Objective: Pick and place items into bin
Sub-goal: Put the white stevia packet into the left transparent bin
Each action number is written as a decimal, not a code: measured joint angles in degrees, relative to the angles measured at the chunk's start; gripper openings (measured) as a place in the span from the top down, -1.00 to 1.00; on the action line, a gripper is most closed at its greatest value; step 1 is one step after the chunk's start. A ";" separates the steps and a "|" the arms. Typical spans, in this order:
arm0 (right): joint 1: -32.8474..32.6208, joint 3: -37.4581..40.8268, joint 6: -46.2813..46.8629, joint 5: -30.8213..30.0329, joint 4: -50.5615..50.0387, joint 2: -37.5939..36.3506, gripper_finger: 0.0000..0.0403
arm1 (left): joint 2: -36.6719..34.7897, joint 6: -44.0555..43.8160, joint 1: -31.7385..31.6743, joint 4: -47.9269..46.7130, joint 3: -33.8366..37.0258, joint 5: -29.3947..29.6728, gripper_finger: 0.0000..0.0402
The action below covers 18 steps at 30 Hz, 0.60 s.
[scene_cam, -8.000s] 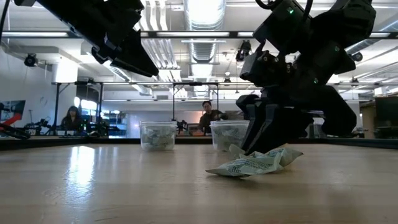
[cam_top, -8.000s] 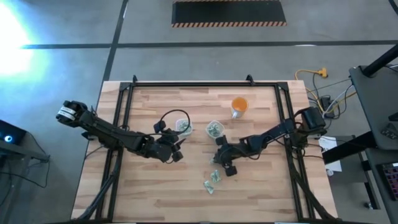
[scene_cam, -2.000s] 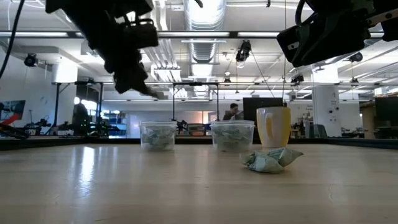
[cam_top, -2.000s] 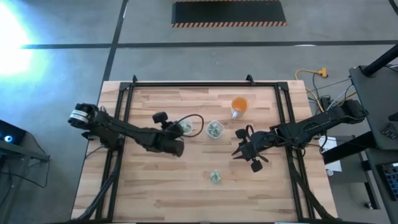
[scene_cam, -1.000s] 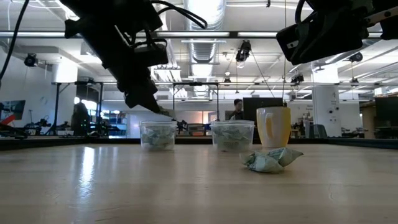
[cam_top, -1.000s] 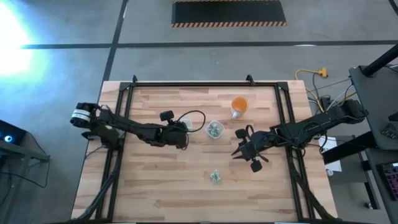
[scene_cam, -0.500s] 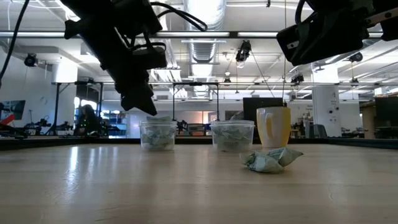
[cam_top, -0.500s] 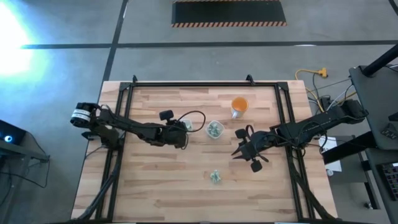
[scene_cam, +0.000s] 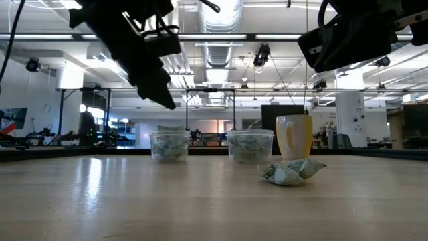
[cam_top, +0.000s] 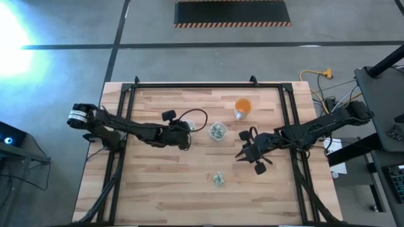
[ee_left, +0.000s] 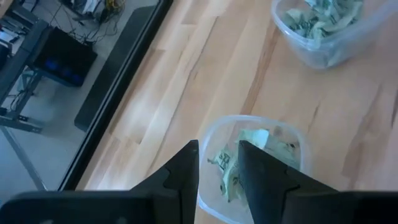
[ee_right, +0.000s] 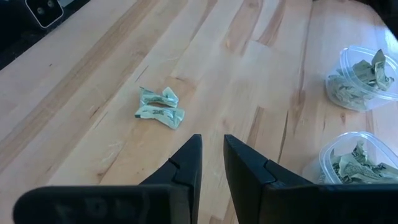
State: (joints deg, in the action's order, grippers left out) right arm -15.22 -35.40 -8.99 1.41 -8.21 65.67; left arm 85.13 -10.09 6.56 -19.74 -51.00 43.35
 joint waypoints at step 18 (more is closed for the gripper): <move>0.00 0.42 0.00 0.00 1.24 0.00 0.72 | 7.51 1.75 -1.93 2.81 0.61 -7.78 0.52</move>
State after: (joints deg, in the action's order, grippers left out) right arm -15.22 -34.98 -8.99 1.41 -6.97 65.67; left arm 92.64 -8.34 4.63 -16.93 -50.39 35.57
